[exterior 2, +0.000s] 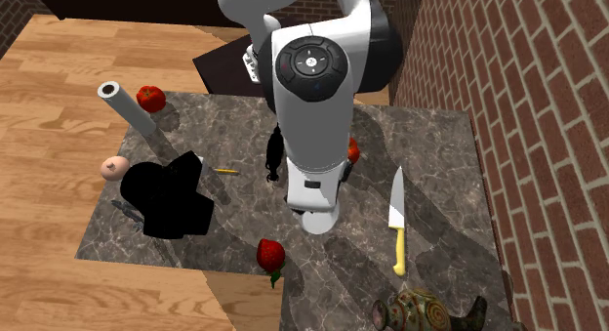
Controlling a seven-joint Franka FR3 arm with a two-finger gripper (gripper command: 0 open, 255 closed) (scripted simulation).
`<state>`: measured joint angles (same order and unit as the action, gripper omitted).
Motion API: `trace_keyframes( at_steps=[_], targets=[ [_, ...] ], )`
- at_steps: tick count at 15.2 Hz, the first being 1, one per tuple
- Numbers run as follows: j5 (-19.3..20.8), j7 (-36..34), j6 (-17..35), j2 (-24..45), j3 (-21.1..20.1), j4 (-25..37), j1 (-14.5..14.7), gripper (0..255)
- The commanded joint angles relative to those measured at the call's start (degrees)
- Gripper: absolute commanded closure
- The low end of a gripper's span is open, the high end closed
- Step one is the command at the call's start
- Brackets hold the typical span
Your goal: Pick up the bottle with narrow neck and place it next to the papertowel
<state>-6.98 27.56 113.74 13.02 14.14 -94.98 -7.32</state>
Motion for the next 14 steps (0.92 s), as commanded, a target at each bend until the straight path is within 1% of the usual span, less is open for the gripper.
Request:
trace_keyframes(
  at_steps=[1, 14],
  targets=[
    [0.1, -0.1, -1.6, -0.3, 0.1, 1.4, 0.0, 255],
    [0.3, -0.8, -11.8, 0.0, 0.3, 11.8, -0.4, 255]
  ],
)
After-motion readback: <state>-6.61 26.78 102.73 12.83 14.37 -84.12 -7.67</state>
